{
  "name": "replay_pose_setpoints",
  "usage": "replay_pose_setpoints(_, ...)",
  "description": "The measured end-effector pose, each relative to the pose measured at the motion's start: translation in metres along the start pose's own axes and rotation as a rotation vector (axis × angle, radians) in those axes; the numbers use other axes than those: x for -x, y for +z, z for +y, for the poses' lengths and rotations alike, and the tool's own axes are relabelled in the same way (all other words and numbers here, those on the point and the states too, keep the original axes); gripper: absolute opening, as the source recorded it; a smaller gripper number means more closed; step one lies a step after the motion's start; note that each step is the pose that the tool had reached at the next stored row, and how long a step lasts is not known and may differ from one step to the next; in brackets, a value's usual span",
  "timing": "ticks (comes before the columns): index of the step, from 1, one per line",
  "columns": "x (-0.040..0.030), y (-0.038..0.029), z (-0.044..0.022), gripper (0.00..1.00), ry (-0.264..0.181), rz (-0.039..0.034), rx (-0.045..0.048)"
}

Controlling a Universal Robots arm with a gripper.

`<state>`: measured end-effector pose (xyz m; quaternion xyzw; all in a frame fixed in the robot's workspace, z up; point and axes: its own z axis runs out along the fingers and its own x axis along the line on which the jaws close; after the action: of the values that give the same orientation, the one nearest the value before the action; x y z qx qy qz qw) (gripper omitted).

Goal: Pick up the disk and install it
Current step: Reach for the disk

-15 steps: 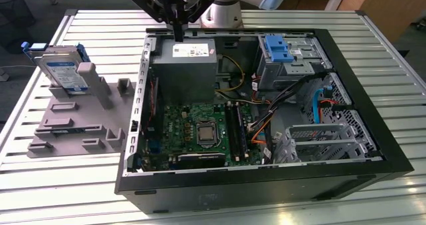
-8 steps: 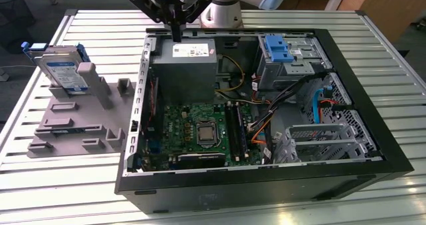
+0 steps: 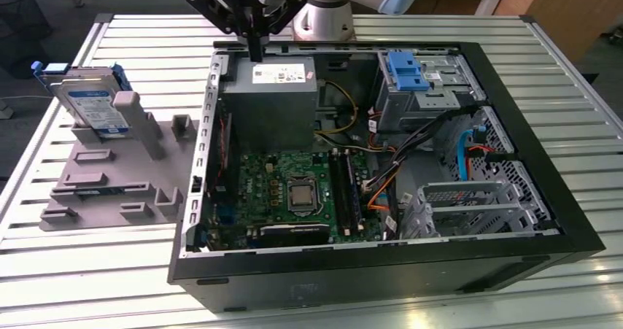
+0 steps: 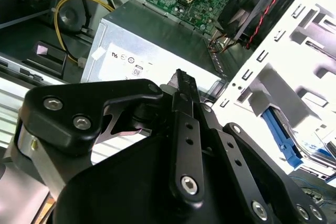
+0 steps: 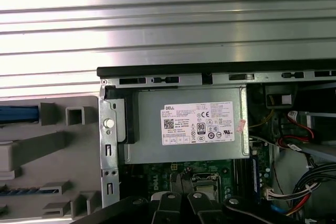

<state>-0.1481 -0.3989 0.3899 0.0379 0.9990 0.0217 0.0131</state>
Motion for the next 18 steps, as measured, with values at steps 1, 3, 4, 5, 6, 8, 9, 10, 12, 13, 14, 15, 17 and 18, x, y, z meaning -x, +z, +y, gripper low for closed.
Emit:
replay_pose_setpoints(1,-0.0005,0.0001,0.0,0.11,0.0,0.0,0.0)
replay_pose_setpoints(3,-0.0015,0.0001,-0.0001,0.11,0.0,0.0001,-0.0001)
replay_pose_setpoints(4,-0.0022,0.0002,-0.0001,0.11,0.0,0.0,0.0)
replay_pose_setpoints(5,-0.0031,0.0002,-0.0002,0.11,0.0,0.0,0.0)
replay_pose_setpoints(6,-0.004,0.0002,-0.0001,0.11,0.0,0.0,0.0)
replay_pose_setpoints(8,-0.0061,0.0003,-0.0001,0.11,0.0,0.0,0.0)
replay_pose_setpoints(9,-0.0071,0.0004,0.0,0.11,0.0,0.0,0.0)
replay_pose_setpoints(10,-0.0081,0.0004,0.0001,0.11,0.0,0.0,-0.0001)
replay_pose_setpoints(12,-0.0102,0.0004,0.0007,0.11,0.0,0.0,-0.0001)
replay_pose_setpoints(13,-0.0112,0.0005,0.0011,0.11,0.0,0.0,0.0)
replay_pose_setpoints(14,-0.0123,0.0006,0.0015,0.11,0.0,-0.0001,0.0)
replay_pose_setpoints(15,-0.0135,0.0006,0.0019,0.11,0.0,0.0,0.0)
replay_pose_setpoints(17,-0.0161,0.0007,0.0031,0.11,0.0,0.0,0.0)
replay_pose_setpoints(18,-0.0173,0.0008,0.0037,0.11,0.0,-0.0001,0.0)
